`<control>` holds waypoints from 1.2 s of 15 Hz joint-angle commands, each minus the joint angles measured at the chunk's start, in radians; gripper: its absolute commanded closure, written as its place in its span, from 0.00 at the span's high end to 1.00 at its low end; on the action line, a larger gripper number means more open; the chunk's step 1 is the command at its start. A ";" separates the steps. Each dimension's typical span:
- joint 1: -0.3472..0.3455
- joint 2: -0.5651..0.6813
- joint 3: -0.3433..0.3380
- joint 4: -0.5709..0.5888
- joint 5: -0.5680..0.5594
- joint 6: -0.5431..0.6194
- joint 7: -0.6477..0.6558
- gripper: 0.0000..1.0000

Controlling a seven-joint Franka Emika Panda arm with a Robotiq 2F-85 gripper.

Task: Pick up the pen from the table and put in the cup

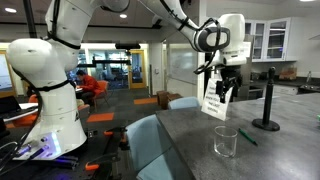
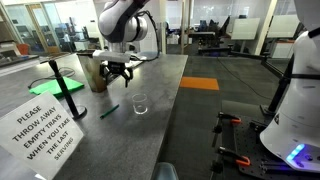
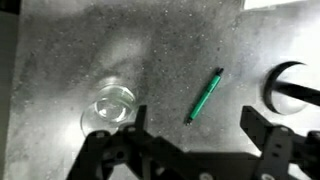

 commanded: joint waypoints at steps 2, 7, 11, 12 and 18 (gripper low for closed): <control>0.044 0.190 -0.056 0.217 -0.014 -0.050 0.160 1.00; 0.037 0.400 -0.066 0.452 -0.009 -0.095 0.252 1.00; 0.022 0.540 -0.069 0.645 -0.012 -0.187 0.320 1.00; 0.018 0.566 -0.070 0.683 -0.015 -0.209 0.333 1.00; -0.004 0.689 -0.068 0.858 -0.030 -0.315 0.385 0.90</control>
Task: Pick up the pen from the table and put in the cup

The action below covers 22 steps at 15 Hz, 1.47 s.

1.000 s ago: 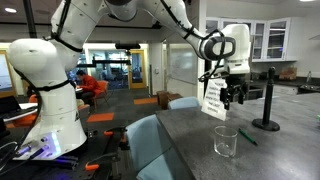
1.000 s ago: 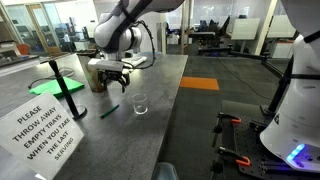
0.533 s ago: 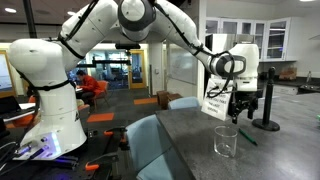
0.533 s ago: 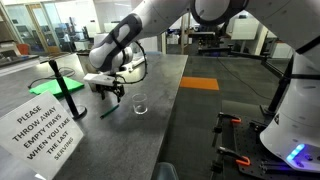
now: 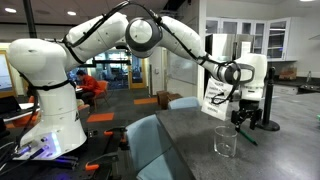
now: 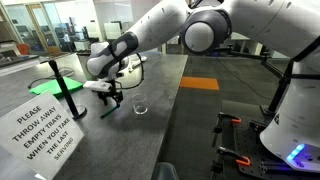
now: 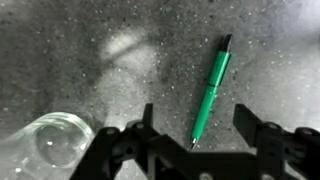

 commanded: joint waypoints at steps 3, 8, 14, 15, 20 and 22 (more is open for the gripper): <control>-0.022 0.117 0.003 0.190 -0.028 -0.110 0.052 0.88; -0.033 0.178 0.006 0.287 -0.040 -0.147 0.057 0.45; -0.037 0.207 -0.006 0.348 -0.031 -0.162 0.049 0.01; -0.039 0.208 -0.006 0.352 -0.031 -0.162 0.047 0.00; -0.049 0.177 0.004 0.352 -0.027 -0.160 0.007 0.00; -0.050 0.178 0.002 0.362 -0.032 -0.159 -0.002 0.06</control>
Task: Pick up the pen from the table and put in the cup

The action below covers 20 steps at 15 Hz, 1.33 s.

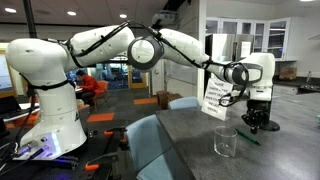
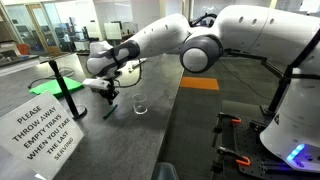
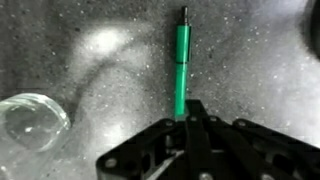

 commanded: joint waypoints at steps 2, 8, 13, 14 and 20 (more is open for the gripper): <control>-0.007 0.008 0.003 0.030 -0.003 -0.043 -0.015 0.32; -0.004 0.031 -0.002 0.037 -0.007 -0.045 -0.004 0.64; -0.003 0.046 -0.004 0.039 -0.009 -0.051 -0.001 0.22; -0.002 0.049 -0.004 0.040 -0.009 -0.050 -0.001 0.13; -0.008 0.047 -0.007 0.045 -0.011 -0.029 -0.005 0.03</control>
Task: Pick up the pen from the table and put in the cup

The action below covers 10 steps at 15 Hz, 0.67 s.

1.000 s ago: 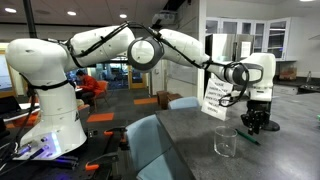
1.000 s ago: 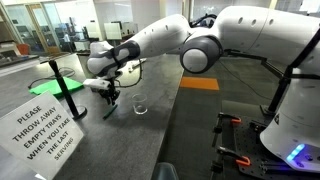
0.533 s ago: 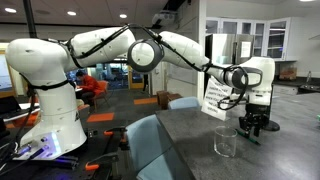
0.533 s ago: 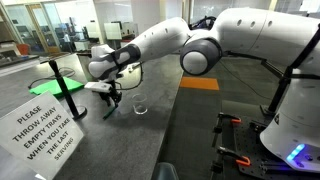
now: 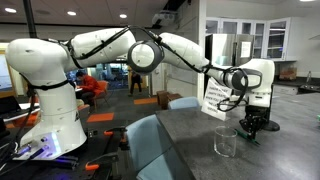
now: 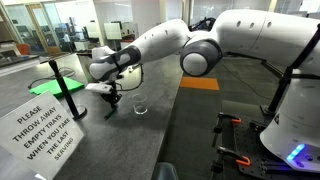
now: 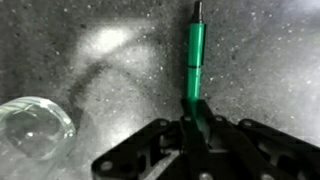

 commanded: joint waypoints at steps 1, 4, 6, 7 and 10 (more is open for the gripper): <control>-0.006 0.007 -0.006 0.032 -0.007 -0.008 -0.006 0.03; -0.013 -0.016 -0.010 0.035 -0.010 -0.017 -0.024 0.03; -0.014 -0.034 -0.027 0.043 -0.027 -0.023 -0.044 0.03; -0.014 -0.048 -0.040 0.044 -0.044 -0.032 -0.057 0.03; -0.006 -0.093 -0.108 0.044 -0.130 -0.050 -0.107 0.03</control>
